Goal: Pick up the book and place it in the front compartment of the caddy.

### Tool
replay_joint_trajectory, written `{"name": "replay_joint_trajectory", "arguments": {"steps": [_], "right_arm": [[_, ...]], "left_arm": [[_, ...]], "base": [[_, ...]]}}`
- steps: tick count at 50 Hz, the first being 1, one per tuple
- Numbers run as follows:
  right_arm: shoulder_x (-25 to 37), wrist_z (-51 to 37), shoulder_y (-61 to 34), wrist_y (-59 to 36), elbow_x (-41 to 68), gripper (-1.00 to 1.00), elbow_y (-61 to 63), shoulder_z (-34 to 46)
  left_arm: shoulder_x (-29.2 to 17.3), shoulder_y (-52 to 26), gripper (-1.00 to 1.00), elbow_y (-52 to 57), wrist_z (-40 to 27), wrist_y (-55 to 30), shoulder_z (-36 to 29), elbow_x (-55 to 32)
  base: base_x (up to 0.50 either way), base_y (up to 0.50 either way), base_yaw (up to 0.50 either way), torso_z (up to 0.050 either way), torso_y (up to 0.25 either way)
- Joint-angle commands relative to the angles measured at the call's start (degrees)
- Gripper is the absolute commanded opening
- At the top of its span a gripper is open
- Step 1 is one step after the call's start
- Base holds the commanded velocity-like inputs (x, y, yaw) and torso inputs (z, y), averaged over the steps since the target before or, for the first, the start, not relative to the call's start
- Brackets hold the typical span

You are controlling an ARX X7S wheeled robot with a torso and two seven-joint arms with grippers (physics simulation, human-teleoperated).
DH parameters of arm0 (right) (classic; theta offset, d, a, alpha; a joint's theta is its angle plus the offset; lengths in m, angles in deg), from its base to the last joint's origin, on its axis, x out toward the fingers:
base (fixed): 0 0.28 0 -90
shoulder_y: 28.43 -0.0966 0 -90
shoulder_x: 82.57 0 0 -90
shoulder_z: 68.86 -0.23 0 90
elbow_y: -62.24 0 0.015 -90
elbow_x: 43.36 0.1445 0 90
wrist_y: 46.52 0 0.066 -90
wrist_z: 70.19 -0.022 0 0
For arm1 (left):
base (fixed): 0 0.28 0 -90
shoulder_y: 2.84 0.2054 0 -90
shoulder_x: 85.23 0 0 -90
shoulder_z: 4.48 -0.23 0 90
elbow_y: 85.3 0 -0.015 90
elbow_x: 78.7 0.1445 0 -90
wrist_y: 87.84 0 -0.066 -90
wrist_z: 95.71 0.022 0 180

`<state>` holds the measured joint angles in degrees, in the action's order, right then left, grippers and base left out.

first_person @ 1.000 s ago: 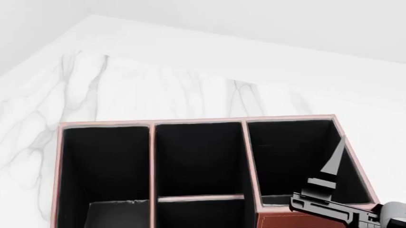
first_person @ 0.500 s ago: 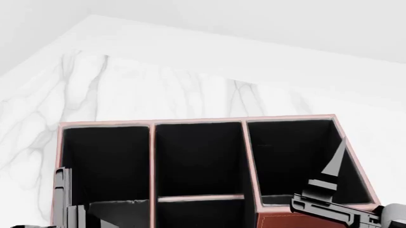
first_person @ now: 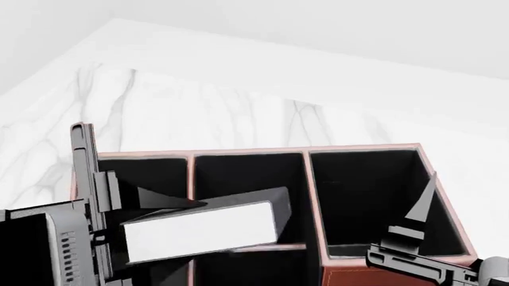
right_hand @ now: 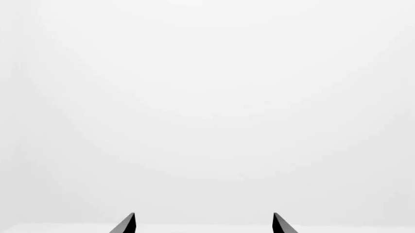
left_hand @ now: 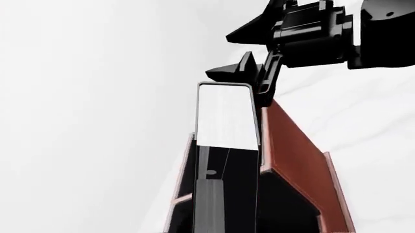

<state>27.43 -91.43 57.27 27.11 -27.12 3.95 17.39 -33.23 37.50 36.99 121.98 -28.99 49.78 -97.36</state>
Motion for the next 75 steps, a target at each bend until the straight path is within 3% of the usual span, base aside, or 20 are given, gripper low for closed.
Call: {"name": "replay_joint_trajectory", "arguments": {"steps": [1, 12, 38, 48, 57, 65, 75], "right_arm": [[0.2, -0.2, 0.1, 0.4, -0.3, 1.00, -0.3, 0.2], [0.3, -0.3, 0.3, 0.8, -0.3, 1.00, -0.5, 0.3], [1.3, -1.0, 0.6, 0.7, 0.6, 1.00, -0.3, -1.3], [1.4, -1.0, 1.1, 1.8, 0.9, 1.00, -1.5, -2.2], [1.5, -1.1, 1.5, 2.3, 1.0, 1.00, -2.1, -2.7], [1.3, -0.9, 1.3, 3.2, 0.9, 1.00, -4.1, -2.5], [1.1, -0.7, 0.7, 4.2, 0.0, 1.00, -7.0, -1.6]], "left_arm": [[2.5, -3.4, -1.00, -7.8, -0.2, 10.5, -1.4, 6.4], [6.1, -4.0, -1.00, -17.8, -1.3, 19.3, -4.1, 11.7], [11.3, -8.4, -1.00, -32.9, 3.7, 20.5, -9.7, 13.7], [15.9, -10.9, -1.00, -42.8, 4.3, 26.8, -10.5, 14.0], [16.7, -11.8, -1.00, -44.5, 8.9, 22.0, -11.6, 10.5], [19.4, -13.8, -1.00, -52.6, 12.5, 19.4, -11.3, 7.2], [23.1, -15.9, -1.00, -63.8, 15.4, 24.1, -11.7, 6.6]], "base": [[0.00, 0.00, 0.00, 0.000, 0.000], [0.00, 0.00, 0.00, 0.000, 0.001], [0.00, 0.00, 0.00, 0.001, 0.001], [0.00, 0.00, 0.00, 0.000, 0.001], [0.00, 0.00, 0.00, 0.000, 0.001], [0.00, 0.00, 0.00, 0.000, 0.001], [0.00, 0.00, 0.00, 0.000, 0.002]]}}
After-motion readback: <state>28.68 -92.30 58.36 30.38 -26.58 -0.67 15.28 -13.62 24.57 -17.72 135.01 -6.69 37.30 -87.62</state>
